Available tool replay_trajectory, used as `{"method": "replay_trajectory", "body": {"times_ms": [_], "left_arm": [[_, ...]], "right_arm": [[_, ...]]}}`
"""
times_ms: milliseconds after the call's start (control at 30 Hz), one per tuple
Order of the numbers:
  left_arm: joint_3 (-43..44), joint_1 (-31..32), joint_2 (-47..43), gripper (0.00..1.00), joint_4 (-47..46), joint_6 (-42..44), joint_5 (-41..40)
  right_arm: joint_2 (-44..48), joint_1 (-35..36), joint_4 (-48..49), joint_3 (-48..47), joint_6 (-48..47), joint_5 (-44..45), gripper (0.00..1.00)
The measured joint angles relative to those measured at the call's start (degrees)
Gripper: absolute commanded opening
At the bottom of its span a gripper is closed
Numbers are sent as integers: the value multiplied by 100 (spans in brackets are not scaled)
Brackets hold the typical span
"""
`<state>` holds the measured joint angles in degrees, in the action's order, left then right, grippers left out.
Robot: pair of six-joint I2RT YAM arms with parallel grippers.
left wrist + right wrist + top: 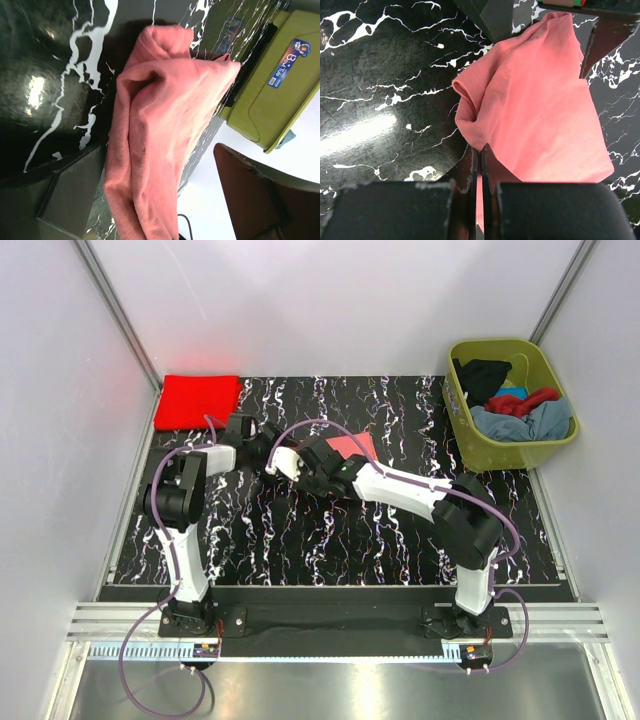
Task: Fold and stack the t-shirts
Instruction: Neatly place the folded tshirt to the corner
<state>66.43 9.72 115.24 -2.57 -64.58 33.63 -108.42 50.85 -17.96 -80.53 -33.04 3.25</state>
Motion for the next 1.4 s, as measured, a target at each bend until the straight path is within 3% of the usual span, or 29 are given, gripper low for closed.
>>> {"method": "replay_trajectory", "body": {"times_ms": [467,867,900,1000,1033,1067,1100,1133,1167,1233,1267,1300,1400], "left_arm": [[11,15,-361,99,1056,173,-496],[-256,48,-164,92,101,-496,-39],[-258,48,-133,90,28,-553,-11],[-280,48,-26,72,-205,-706,61],[-284,46,22,63,-282,-754,81],[-284,48,74,45,-363,-774,87],[-282,48,157,38,-450,-811,92],[-278,48,229,33,-494,-782,90],[-273,48,291,19,-529,-763,98],[-269,46,343,0,-511,-656,105],[-243,37,343,0,-442,-533,96],[-184,20,343,0,-343,-367,90],[59,-33,295,0,48,317,76]], "right_arm": [[7,-278,4,-79,61,-164,0],[26,-293,4,-249,273,-291,0],[28,-293,7,-256,291,-299,0],[46,-293,4,-260,354,-361,0],[55,-293,2,-260,380,-391,0],[70,-293,2,-260,424,-424,0],[87,-293,4,-256,479,-448,1],[116,-293,4,-238,533,-466,5],[155,-293,4,-212,597,-490,26],[256,-293,24,-114,776,-551,41],[328,-293,26,-37,837,-595,47],[415,-293,37,55,907,-601,61],[826,-297,101,531,1139,-553,78]]}}
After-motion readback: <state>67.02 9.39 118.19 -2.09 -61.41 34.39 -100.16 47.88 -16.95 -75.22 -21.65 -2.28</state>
